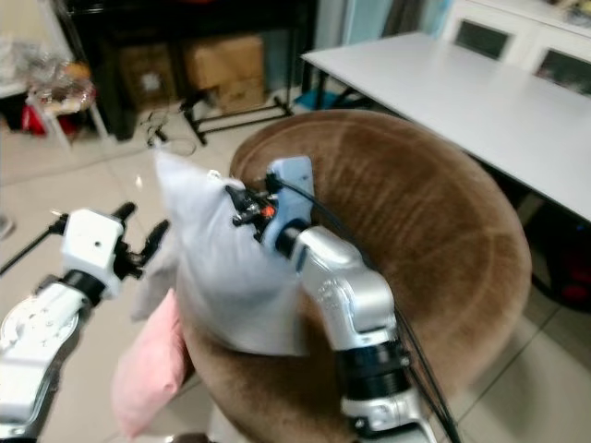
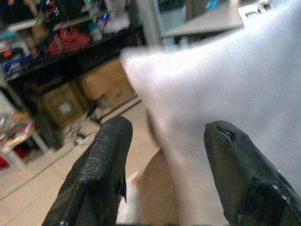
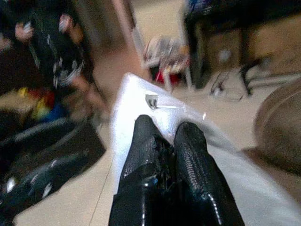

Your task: Move the pillow to the sofa from floor

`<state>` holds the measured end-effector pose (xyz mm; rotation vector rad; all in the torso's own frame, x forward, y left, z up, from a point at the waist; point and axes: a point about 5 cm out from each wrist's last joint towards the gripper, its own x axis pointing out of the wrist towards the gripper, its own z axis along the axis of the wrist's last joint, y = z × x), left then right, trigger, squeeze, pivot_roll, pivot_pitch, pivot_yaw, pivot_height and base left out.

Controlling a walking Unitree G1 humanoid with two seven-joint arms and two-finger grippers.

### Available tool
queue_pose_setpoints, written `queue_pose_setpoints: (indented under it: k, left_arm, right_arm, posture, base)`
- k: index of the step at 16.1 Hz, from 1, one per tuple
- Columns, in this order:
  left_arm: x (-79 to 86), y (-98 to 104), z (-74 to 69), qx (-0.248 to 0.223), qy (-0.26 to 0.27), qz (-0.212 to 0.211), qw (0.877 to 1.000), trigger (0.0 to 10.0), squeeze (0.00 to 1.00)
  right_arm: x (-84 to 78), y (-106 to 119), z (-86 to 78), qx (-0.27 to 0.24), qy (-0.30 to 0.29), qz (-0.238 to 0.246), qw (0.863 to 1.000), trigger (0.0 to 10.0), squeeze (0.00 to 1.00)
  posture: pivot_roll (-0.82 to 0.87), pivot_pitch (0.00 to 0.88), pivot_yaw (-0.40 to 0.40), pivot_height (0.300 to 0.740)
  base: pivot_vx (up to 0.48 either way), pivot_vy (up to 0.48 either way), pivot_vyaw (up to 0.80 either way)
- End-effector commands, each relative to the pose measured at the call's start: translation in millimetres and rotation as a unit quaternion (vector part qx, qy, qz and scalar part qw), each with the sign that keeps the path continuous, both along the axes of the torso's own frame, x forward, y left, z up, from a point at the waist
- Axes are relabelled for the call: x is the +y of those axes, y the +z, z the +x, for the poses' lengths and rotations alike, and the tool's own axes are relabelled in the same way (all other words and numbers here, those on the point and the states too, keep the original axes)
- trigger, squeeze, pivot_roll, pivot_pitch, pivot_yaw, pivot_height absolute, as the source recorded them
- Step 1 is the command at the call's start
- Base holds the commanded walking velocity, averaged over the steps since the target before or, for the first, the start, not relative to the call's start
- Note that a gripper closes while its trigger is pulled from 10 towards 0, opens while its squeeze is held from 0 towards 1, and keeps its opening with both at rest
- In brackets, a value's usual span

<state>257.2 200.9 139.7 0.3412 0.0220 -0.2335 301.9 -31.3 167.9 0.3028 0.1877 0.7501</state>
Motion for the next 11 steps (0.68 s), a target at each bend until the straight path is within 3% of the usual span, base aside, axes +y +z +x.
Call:
queue_pose_setpoints:
  k: [1,11]
  left_arm:
    - [-5.6,-1,1.3,0.003,-0.014,0.004,1.000,10.0,0.00]
    - [-12.2,-10,-4.8,0.034,-0.062,0.020,0.997,10.0,0.00]
  right_arm:
    - [-3.0,16,2.5,-0.037,-0.007,0.010,0.999,10.0,0.00]
    - [7.2,19,9.5,-0.032,0.017,-0.002,0.999,10.0,0.00]
  posture:
    - [0.01,0.000,-0.038,0.740]
    - [0.01,0.000,-0.043,0.740]
  base:
    - [0.000,0.000,0.00]
    - [0.000,0.000,0.00]
